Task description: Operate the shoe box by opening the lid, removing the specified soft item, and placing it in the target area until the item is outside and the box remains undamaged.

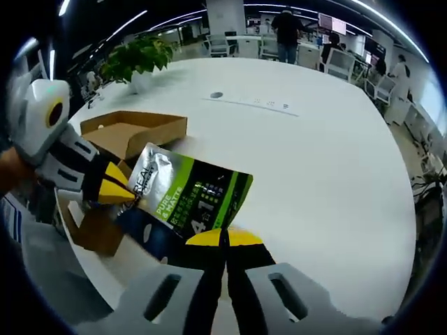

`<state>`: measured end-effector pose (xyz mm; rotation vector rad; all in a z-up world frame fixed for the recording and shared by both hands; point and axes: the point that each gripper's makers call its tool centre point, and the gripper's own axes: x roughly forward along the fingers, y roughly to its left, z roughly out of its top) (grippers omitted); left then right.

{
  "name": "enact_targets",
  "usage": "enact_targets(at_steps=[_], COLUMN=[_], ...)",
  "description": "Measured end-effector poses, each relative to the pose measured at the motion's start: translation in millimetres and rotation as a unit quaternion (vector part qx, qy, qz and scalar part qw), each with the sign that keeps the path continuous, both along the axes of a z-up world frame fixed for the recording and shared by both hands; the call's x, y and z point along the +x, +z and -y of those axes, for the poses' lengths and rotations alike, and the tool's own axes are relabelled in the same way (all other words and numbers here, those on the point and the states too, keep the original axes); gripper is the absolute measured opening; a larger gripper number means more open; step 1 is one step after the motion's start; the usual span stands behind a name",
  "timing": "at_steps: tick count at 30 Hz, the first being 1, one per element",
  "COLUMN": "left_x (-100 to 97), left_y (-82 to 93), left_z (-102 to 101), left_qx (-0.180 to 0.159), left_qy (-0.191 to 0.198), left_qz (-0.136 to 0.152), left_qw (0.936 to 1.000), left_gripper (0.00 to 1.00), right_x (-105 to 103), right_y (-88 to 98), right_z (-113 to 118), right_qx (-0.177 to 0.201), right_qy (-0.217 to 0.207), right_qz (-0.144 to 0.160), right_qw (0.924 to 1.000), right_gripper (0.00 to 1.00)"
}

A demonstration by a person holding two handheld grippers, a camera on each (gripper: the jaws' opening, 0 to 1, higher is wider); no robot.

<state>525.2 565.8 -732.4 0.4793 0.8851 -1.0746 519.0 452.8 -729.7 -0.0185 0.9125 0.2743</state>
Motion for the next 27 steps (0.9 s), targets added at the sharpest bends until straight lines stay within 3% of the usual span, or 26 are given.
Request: enact_targets(at_steps=[5, 17, 27], left_x=[1.5, 6.5, 13.8], left_y=[-10.1, -27.5, -36.4], left_z=[3, 7, 7], left_qx=[0.042, 0.099, 0.156], left_qy=[-0.036, -0.084, -0.145], left_qz=[0.019, 0.055, 0.115], left_qw=[0.9983, 0.9899, 0.9702], left_gripper=[0.0, 0.0, 0.0], right_x=[4, 10, 18], right_y=[-9.9, -26.4, -42.3], right_z=[1, 4, 4], right_qx=[-0.003, 0.0, -0.001], right_qy=[0.002, -0.001, 0.0], right_qz=[-0.008, -0.016, -0.023], right_qw=[1.0, 0.9999, 0.9997], right_gripper=[0.0, 0.0, 0.0])
